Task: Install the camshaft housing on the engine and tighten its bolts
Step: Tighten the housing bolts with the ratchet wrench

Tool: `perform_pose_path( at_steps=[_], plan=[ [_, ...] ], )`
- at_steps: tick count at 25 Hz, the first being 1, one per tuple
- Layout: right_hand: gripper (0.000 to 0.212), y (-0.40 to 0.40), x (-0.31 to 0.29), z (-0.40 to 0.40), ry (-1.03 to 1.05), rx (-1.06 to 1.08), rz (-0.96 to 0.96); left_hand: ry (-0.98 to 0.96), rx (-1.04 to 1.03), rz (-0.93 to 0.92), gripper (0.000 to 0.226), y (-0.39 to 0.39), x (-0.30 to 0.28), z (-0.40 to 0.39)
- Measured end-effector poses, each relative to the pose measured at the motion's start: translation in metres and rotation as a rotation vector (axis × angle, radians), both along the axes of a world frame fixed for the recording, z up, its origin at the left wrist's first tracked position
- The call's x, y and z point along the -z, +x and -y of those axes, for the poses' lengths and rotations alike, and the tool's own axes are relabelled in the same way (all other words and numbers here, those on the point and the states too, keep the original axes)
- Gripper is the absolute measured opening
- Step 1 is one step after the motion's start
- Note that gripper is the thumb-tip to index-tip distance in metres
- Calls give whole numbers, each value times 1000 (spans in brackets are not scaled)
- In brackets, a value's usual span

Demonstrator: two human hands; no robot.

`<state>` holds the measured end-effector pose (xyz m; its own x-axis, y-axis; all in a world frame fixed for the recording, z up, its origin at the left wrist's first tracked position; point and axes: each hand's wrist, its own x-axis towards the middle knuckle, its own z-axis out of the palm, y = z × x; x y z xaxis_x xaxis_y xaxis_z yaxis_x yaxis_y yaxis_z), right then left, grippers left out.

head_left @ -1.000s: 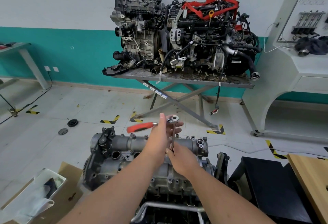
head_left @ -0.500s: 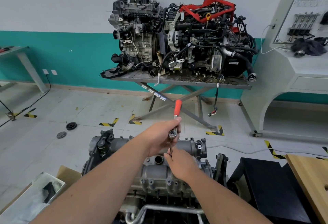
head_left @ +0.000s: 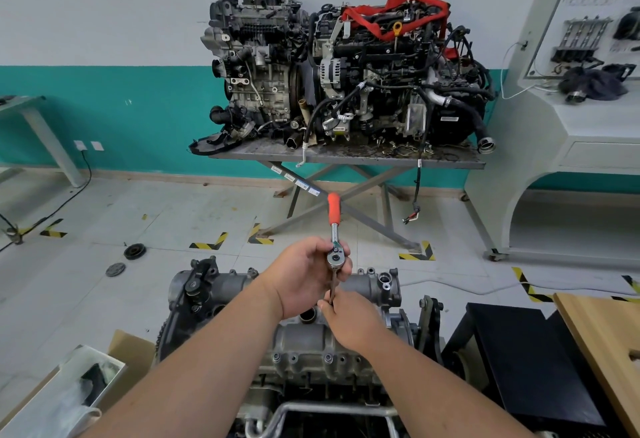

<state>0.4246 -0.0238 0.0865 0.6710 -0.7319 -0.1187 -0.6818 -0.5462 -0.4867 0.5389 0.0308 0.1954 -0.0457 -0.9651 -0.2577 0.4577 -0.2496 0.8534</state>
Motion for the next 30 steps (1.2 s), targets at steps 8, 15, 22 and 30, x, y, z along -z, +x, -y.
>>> perform_pose_path(
  at_steps=[8, 15, 22, 30],
  plan=[
    [27, -3, -5, -5, 9, -10, -2, 11, 61, 71, 7, -5, -5, -4],
    [9, -12, -25, -7, 172, -18, 52, 29, -26, 204, 14, -21, -21, -2],
    [30, -24, -90, 0, 740, 669, 802, -20, -8, 576, 22, -30, -17, 5],
    [19, 3, -135, -5, 734, 607, 796, -101, -8, 418, 31, -4, 26, -2]
  ],
)
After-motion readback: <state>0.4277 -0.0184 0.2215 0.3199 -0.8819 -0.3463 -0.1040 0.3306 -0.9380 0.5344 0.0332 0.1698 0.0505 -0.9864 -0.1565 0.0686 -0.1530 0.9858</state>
